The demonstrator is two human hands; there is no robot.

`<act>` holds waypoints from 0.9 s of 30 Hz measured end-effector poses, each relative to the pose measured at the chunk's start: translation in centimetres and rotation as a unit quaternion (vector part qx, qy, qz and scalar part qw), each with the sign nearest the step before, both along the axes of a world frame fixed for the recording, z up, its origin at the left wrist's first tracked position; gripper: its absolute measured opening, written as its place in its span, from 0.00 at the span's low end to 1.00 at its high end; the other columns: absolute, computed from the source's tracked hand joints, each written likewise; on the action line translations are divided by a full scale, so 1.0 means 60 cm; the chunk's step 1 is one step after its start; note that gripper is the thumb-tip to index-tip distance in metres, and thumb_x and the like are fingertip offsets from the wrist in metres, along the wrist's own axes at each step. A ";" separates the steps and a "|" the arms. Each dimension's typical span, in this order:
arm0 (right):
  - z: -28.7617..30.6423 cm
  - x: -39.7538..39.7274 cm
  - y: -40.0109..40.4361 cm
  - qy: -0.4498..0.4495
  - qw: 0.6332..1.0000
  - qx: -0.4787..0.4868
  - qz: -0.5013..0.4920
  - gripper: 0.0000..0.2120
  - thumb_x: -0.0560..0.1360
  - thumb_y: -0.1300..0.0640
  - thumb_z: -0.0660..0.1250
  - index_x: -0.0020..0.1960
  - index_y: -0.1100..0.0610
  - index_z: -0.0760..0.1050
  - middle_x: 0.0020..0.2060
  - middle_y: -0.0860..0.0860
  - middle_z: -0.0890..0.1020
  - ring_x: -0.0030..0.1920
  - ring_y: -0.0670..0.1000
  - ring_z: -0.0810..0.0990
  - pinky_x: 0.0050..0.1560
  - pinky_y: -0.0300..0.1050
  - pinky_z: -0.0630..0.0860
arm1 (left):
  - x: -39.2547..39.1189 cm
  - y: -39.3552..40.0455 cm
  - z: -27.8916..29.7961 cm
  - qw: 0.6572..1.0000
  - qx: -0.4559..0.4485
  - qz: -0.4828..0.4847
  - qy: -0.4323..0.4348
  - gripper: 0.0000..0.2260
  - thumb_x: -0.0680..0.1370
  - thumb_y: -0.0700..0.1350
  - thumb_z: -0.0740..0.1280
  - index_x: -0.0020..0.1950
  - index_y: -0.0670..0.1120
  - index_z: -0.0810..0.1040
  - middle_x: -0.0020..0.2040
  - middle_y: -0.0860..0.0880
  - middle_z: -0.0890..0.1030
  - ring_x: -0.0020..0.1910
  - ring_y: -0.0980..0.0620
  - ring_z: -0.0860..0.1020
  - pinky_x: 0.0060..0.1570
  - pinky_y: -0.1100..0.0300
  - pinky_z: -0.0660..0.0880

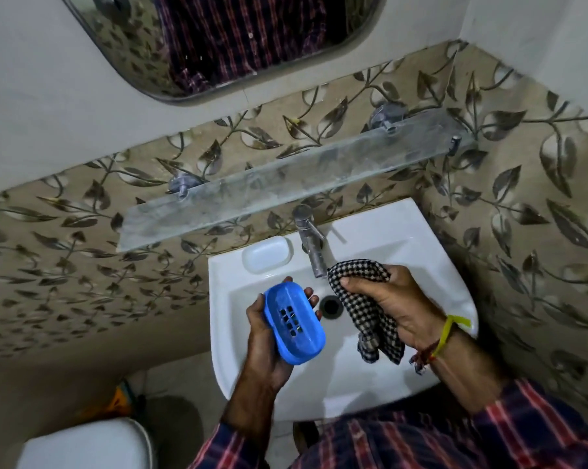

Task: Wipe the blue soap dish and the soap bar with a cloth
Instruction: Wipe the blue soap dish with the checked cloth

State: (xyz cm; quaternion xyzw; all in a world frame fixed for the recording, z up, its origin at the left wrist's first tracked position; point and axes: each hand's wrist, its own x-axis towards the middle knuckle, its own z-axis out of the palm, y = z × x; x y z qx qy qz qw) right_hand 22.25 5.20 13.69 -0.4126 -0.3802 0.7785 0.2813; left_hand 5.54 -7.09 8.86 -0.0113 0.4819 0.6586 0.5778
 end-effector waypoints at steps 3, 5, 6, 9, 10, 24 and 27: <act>0.021 -0.027 -0.024 -0.018 0.999 0.010 0.030 0.05 0.70 0.66 0.75 0.45 0.66 0.83 0.38 0.62 0.86 0.34 0.56 0.85 0.31 0.43 0.80 | 0.012 0.007 0.015 0.995 0.004 -0.037 0.088 0.27 0.78 0.63 0.58 0.73 0.53 0.75 0.67 0.45 0.81 0.58 0.46 0.83 0.57 0.51 0.81; 0.033 -0.050 -0.037 -0.017 0.999 -0.024 0.023 0.09 0.69 0.65 0.77 0.47 0.67 0.83 0.41 0.63 0.86 0.38 0.57 0.86 0.36 0.46 0.82 | 0.020 0.012 0.029 0.989 0.033 -0.050 0.135 0.24 0.80 0.63 0.56 0.73 0.58 0.74 0.69 0.45 0.80 0.65 0.44 0.79 0.66 0.47 0.74; 0.038 -0.061 -0.042 -0.010 0.998 -0.063 0.017 0.11 0.69 0.64 0.77 0.49 0.67 0.83 0.43 0.64 0.86 0.42 0.60 0.86 0.41 0.50 0.84 | 0.024 0.015 0.035 0.986 0.043 -0.052 0.153 0.24 0.80 0.63 0.54 0.74 0.59 0.72 0.70 0.44 0.79 0.68 0.44 0.78 0.68 0.46 0.72; 0.055 -0.079 -0.050 0.000 0.985 -0.174 0.020 0.14 0.68 0.63 0.77 0.52 0.67 0.82 0.48 0.66 0.85 0.49 0.65 0.85 0.53 0.63 0.81 | 0.031 0.017 0.045 0.980 0.065 -0.057 0.181 0.25 0.82 0.63 0.52 0.76 0.57 0.69 0.70 0.43 0.79 0.69 0.43 0.77 0.67 0.49 0.75; 0.058 -0.083 -0.052 0.002 0.982 -0.187 0.027 0.13 0.69 0.63 0.76 0.52 0.67 0.83 0.48 0.65 0.85 0.49 0.65 0.85 0.55 0.65 0.80 | 0.031 0.016 0.046 0.978 0.071 -0.058 0.189 0.25 0.82 0.63 0.52 0.76 0.57 0.69 0.70 0.43 0.79 0.69 0.44 0.77 0.67 0.51 0.75; 0.075 -0.127 -0.076 0.079 0.984 -0.133 0.083 0.12 0.74 0.64 0.70 0.57 0.63 0.82 0.55 0.65 0.84 0.56 0.62 0.84 0.57 0.57 0.80 | -0.015 0.022 0.084 0.978 0.129 -0.040 0.161 0.26 0.78 0.64 0.60 0.75 0.57 0.71 0.69 0.38 0.78 0.68 0.39 0.77 0.70 0.42 0.71; 0.083 -0.134 -0.067 0.085 0.986 -0.137 0.051 0.10 0.74 0.64 0.69 0.54 0.64 0.83 0.52 0.65 0.84 0.48 0.60 0.86 0.42 0.49 0.83 | -0.016 0.025 0.079 0.975 0.138 -0.042 0.167 0.25 0.80 0.62 0.59 0.74 0.55 0.73 0.72 0.40 0.76 0.72 0.41 0.74 0.73 0.44 0.68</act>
